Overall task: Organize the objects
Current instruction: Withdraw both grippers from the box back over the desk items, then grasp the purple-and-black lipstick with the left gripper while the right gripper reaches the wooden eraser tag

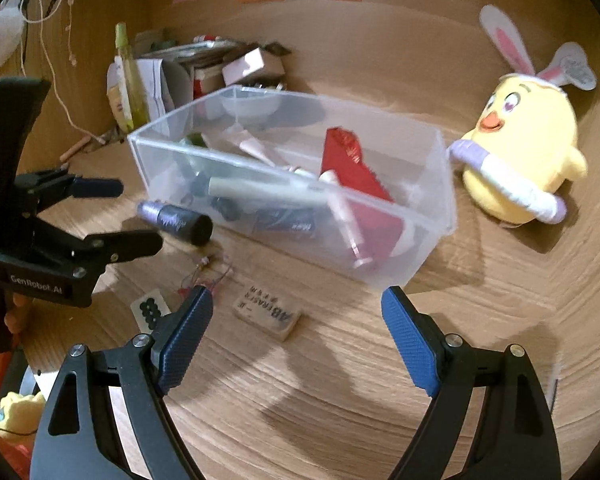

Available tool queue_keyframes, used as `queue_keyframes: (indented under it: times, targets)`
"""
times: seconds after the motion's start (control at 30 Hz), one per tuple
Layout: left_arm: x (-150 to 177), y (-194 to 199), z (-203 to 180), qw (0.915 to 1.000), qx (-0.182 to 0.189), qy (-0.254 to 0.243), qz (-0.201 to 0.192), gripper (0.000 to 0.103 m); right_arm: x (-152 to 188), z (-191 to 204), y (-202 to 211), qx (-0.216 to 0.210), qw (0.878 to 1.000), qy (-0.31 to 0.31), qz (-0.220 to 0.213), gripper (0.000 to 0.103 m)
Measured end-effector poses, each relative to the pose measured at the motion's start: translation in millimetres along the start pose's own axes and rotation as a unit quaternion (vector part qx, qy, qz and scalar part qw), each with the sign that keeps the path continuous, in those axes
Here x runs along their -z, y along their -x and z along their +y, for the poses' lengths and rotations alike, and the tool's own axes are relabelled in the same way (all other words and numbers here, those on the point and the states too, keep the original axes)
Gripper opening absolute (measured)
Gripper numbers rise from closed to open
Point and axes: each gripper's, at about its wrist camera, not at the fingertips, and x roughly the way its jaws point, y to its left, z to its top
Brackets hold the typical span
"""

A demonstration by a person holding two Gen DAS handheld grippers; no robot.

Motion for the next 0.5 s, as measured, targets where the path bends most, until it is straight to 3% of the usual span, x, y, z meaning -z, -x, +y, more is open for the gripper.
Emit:
queue_keyframes:
  times: [0.27, 0.5]
  targets:
    - [-9.5, -15.7, -5.5, 0.9995, 0.012, 0.025, 0.019, 0.097, 2.5, 4.7, -15.0, -0.018, 1.000, 0.001, 0.024, 0.082]
    - [-11.8, -22.0, -12.6, 0.9997, -0.009, 0.013, 0.019, 0.098, 3.0, 2.2, -26.8, -0.036, 0.998, -0.005, 0.054, 0.055]
